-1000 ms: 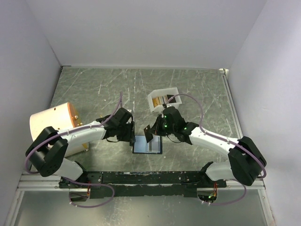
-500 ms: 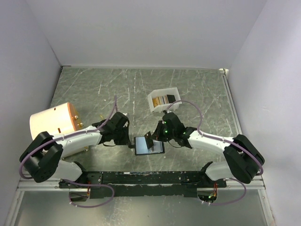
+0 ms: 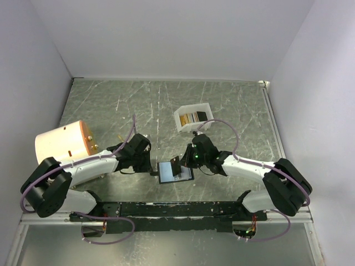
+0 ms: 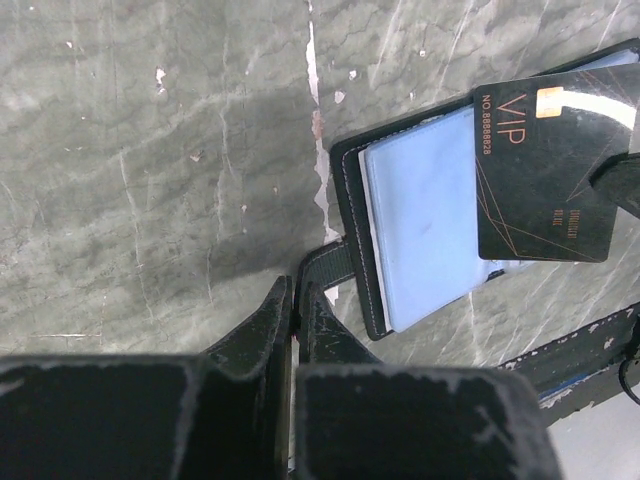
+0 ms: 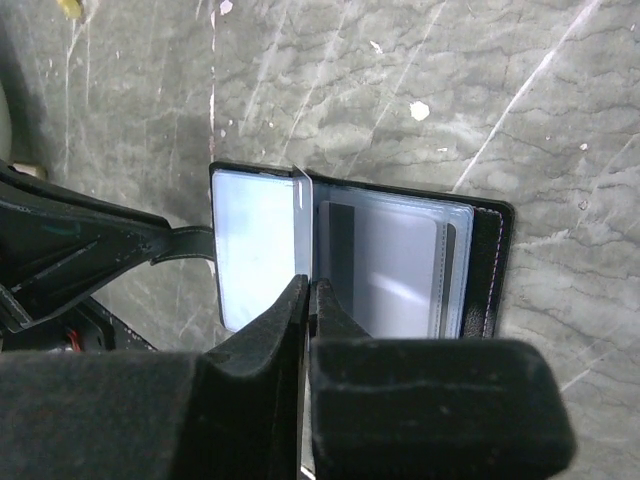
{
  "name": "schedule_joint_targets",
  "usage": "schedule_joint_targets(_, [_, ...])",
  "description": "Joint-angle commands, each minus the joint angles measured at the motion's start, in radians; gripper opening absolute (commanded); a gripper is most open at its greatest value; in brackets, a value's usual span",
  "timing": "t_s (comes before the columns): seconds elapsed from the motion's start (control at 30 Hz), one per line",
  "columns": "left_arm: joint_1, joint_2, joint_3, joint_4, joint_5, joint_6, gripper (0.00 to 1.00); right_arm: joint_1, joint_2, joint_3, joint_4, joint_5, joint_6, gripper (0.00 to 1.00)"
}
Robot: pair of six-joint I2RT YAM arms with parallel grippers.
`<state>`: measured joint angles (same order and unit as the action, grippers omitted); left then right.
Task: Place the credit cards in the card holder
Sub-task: Insert the credit card into the card holder.
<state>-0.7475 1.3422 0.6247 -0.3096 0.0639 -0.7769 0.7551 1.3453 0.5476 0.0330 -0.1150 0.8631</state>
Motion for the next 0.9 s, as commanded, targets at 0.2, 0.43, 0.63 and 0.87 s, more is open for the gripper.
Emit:
schedule_joint_targets(0.2, [0.004, -0.037, -0.016, 0.003, -0.031, -0.01, 0.07, 0.006, -0.023, -0.032, 0.022, 0.026, -0.039, 0.0])
schedule_joint_targets(0.43, [0.004, -0.038, -0.022, 0.003, -0.037, -0.013, 0.07, 0.006, -0.038, -0.049, 0.015, 0.032, -0.045, 0.0])
schedule_joint_targets(0.63, [0.004, -0.024, -0.02, 0.005, -0.035, -0.011, 0.07, 0.006, -0.021, -0.067, 0.031, 0.012, -0.047, 0.0])
schedule_joint_targets(0.87, [0.004, -0.02, -0.021, 0.011, -0.033, -0.013, 0.07, 0.006, -0.003, -0.083, 0.062, -0.009, -0.038, 0.0])
